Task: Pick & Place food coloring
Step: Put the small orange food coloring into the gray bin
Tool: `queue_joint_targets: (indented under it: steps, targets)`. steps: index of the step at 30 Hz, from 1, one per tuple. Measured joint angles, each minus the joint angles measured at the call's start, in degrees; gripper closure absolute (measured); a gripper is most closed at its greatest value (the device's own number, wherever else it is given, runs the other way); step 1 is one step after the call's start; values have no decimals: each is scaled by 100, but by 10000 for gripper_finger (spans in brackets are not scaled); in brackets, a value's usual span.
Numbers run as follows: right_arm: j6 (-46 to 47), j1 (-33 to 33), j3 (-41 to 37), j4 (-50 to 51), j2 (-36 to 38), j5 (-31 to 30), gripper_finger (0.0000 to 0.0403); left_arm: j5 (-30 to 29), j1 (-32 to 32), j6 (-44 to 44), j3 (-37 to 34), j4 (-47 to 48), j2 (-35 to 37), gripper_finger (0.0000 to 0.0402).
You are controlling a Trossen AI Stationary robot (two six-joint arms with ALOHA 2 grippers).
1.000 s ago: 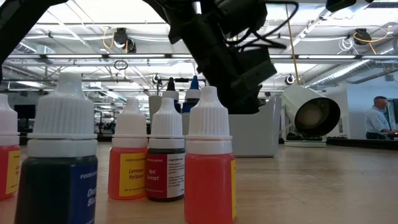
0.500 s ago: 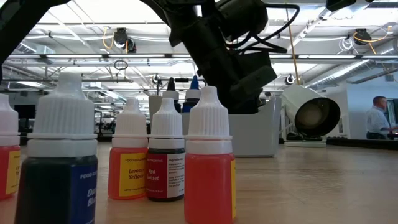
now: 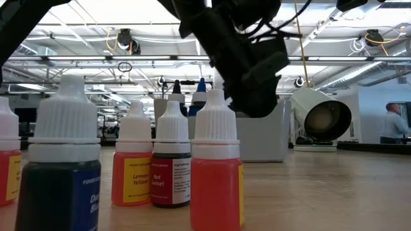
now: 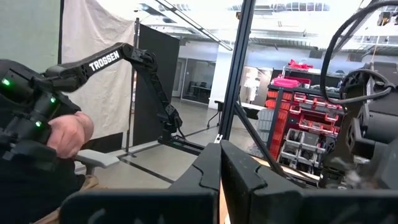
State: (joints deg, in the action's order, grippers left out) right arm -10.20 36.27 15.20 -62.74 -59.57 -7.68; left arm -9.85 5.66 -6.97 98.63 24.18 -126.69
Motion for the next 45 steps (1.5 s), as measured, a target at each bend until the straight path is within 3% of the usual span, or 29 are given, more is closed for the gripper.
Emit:
queue_joint_targets:
  steps: [7,15,19,24,29,32,35,39,43,45]
  targets:
    - [-13,0,0,1,0,0,403,-282,52,302,809,966,0,172]
    - [-1,0,0,84,0,9,403,-462,223,344,2568,4014,11,176]
    - [7,-1,0,89,0,14,403,-1236,509,250,3019,5150,326,196]
    - [7,0,0,141,0,7,403,-2438,1093,-252,2757,5617,1359,240]
    - [9,-1,4,208,0,4,403,-4206,1782,-1680,1272,5631,2937,289]
    - [9,0,4,204,0,4,403,-4183,2073,-2587,-289,5508,4117,316]
    - [-88,-7,4,293,-5,-2,403,-3277,2313,-2534,-2106,4579,5275,350]
    - [-158,-75,4,448,-174,-355,403,-1600,2549,-1215,-4352,2068,6612,394]
    - [-162,-247,4,374,-355,-885,403,127,2494,383,-5947,-1021,7410,389]
    - [-155,-379,4,307,-457,-897,403,683,2354,983,-6457,-2261,7618,390]
